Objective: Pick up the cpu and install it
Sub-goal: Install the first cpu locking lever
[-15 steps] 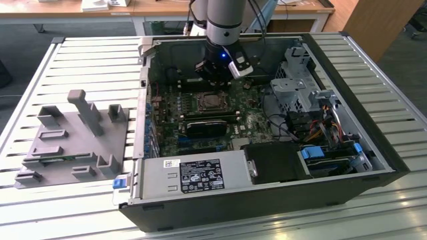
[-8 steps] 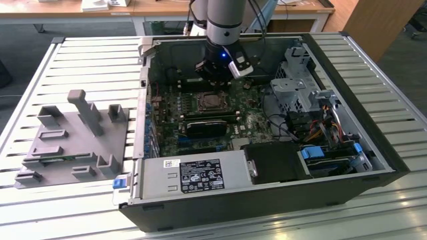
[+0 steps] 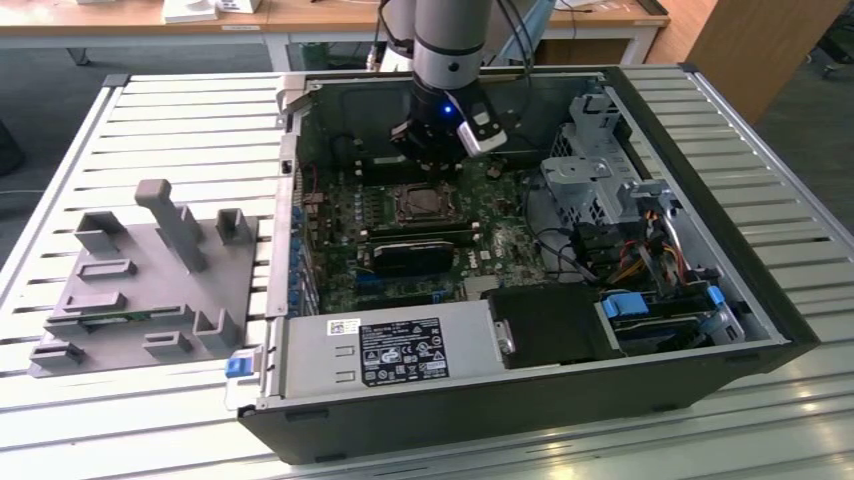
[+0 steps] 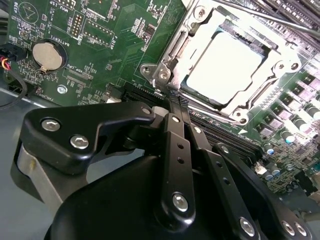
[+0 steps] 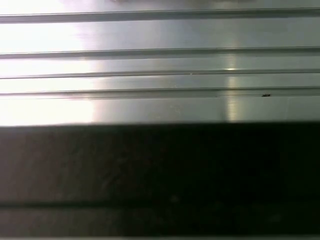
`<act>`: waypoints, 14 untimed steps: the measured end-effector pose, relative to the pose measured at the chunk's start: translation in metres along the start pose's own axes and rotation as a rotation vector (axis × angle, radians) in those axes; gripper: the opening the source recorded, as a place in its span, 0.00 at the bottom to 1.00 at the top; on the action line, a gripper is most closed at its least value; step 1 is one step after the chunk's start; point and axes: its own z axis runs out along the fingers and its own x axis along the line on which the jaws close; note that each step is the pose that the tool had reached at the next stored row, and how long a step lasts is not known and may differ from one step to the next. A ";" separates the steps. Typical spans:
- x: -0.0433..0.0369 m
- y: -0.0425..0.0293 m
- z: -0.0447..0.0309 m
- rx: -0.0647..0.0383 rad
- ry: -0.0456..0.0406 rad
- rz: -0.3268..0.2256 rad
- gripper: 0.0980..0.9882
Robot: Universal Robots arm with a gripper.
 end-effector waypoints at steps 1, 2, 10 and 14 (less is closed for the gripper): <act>0.0000 0.0000 -0.0001 0.000 -0.0001 0.000 0.01; 0.0000 0.0001 -0.0001 0.000 -0.0001 0.000 0.01; 0.0000 0.0001 -0.0004 0.002 -0.0001 0.000 0.01; 0.0000 0.0001 -0.0004 0.007 -0.0002 0.000 0.01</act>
